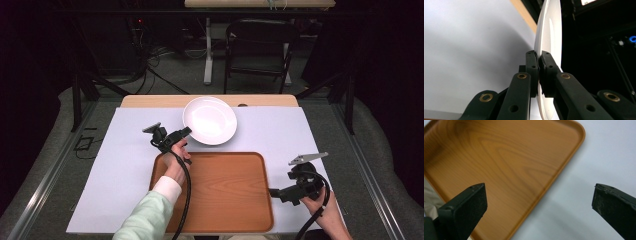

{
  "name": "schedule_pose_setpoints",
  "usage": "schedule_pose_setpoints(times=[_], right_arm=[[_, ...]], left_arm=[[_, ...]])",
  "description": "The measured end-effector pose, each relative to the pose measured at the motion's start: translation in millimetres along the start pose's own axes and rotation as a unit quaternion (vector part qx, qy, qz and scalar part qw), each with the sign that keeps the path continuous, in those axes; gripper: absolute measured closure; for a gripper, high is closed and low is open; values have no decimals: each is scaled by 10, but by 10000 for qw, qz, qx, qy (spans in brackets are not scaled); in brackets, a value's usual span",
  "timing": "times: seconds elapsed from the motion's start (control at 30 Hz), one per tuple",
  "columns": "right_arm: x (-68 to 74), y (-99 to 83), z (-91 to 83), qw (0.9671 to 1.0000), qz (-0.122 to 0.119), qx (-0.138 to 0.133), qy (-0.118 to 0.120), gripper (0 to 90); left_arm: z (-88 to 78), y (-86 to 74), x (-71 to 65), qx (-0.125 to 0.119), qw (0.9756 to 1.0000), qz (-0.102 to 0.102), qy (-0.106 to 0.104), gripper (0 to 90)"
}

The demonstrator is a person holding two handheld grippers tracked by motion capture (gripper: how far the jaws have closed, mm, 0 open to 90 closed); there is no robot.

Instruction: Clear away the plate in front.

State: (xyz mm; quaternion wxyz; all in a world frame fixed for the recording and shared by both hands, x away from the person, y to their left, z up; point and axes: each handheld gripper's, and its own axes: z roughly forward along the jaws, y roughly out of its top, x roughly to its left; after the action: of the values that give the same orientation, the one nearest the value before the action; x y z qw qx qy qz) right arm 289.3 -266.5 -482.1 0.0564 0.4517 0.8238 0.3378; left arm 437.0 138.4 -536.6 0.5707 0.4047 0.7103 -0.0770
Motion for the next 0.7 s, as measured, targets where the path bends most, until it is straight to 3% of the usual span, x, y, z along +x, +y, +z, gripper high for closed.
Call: schedule_pose_setpoints(times=[0.07,0.53,0.63,0.67,0.7], right_arm=[[-16,127,71,9999,23,-51,127,0],[-51,568,360,9978,188,-172,605,0],[-77,649,443,9957,360,-247,820,22],[-96,684,499,9938,465,-282,971,30],[-140,744,632,9901,706,-315,1173,41]], left_arm=[[-76,24,-69,52,9998,151,-126,865],[-382,-11,-223,364,9956,480,-724,868],[-439,-49,-222,489,9939,578,-799,870],[-458,-73,-209,537,9933,655,-781,872],[-464,-98,-199,602,9930,591,-827,872]])
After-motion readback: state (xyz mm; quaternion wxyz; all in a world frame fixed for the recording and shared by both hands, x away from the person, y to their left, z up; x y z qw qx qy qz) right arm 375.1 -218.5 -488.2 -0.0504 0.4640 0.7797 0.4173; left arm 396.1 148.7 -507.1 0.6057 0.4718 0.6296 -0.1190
